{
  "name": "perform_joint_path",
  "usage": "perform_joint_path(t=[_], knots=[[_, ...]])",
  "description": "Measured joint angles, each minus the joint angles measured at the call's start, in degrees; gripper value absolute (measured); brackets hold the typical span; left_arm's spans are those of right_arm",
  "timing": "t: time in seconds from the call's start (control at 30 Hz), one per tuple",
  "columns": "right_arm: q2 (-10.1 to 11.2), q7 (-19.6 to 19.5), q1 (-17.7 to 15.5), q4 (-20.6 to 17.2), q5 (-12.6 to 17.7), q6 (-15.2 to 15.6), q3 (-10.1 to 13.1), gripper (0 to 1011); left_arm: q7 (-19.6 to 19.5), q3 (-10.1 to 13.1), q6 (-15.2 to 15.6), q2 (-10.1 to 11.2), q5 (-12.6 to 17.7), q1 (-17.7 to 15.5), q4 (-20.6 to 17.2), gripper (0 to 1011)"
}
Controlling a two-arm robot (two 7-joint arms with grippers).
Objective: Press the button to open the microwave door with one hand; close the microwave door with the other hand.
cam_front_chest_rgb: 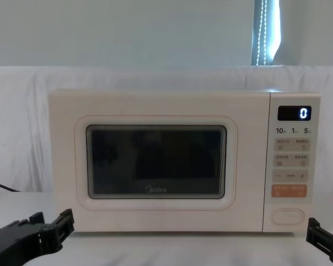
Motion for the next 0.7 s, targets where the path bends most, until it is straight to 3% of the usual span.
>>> perform_joint_path(t=[0.5,0.7], knots=[[0.00,0.00,0.00,0.00,0.00,0.00,0.00,1002,0.00,0.00,0.00,0.00,0.00,0.00,0.00,936],[0.00,0.00,0.00,0.00,0.00,0.00,0.00,1002,0.00,0.00,0.00,0.00,0.00,0.00,0.00,1001]])
